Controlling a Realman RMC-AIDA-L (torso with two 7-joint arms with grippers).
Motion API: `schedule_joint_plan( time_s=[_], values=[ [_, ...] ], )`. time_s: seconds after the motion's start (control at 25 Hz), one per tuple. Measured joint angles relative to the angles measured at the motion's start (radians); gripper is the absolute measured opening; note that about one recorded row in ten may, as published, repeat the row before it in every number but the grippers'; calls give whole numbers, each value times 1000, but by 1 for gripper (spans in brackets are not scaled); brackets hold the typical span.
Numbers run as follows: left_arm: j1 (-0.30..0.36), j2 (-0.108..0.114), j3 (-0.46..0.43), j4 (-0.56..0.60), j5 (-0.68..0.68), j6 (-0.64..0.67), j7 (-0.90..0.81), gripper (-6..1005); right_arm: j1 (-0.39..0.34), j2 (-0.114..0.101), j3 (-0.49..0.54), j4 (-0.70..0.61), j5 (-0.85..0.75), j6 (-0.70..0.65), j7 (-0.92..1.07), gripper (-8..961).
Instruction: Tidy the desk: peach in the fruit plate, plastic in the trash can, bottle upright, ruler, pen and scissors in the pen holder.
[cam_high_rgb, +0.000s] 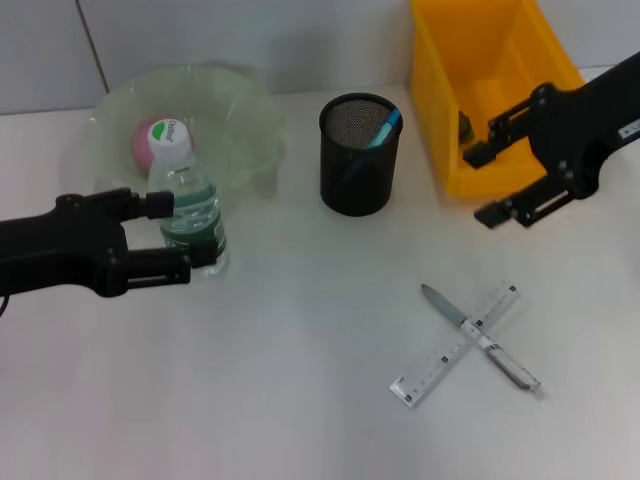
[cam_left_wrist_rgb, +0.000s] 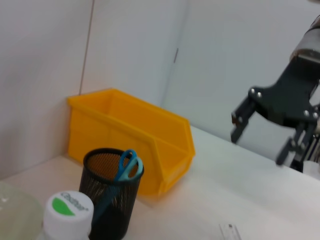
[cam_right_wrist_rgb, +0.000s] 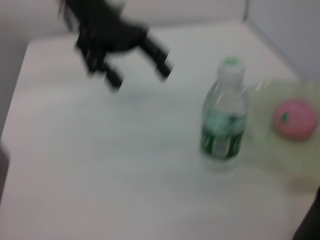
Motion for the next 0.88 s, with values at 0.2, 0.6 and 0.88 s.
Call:
schedule_joint_plan(
  time_s=[0.2,0.6,0.88],
  values=[
    [-2,4,-14,-10,-40,1,0,848,66,29,-137,-14,-154,-10,0,713],
    [-24,5,-5,15,107,65,-41,847,80,143,-263,-118,-399,14,-68,710],
    [-29,4,-13,25,153,77,-76,846,68,162,-304,-130,-437,15,-97,708]
  ],
)
